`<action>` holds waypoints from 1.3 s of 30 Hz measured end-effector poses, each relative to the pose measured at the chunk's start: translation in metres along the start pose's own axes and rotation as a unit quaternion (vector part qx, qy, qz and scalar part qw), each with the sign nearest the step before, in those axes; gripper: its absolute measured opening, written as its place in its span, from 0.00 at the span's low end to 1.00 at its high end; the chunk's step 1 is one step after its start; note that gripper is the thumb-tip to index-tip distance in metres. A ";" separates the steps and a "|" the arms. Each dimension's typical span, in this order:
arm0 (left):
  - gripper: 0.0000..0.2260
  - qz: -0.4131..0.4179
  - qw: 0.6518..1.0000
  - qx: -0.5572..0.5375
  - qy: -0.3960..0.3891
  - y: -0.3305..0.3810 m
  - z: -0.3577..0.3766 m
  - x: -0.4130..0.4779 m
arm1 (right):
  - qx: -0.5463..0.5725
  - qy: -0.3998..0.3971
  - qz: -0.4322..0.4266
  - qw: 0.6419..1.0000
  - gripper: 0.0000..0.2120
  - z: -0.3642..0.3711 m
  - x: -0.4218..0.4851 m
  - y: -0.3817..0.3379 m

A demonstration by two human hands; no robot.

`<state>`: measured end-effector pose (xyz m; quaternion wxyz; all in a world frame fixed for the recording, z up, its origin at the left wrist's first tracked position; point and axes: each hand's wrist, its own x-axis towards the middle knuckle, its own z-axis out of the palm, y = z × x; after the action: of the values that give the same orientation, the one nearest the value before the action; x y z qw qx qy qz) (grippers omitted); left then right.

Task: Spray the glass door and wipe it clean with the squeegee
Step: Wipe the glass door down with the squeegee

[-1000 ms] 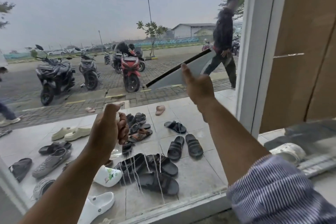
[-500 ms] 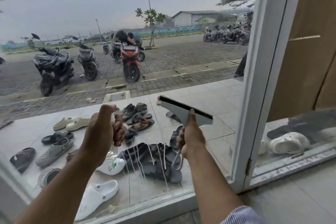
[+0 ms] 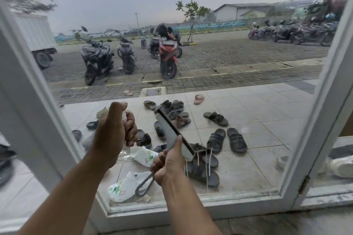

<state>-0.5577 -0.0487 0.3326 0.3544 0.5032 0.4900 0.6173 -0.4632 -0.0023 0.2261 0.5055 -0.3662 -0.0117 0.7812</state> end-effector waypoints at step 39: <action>0.20 -0.049 0.989 -0.138 0.009 -0.120 -0.030 -0.029 | -0.325 -0.016 -0.426 0.844 0.21 -0.043 0.027 -0.004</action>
<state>-0.5868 -0.0510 0.2091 0.4454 0.4193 0.4278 0.6654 -0.4414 0.0062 0.1811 0.6404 -0.4561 -0.4278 0.4459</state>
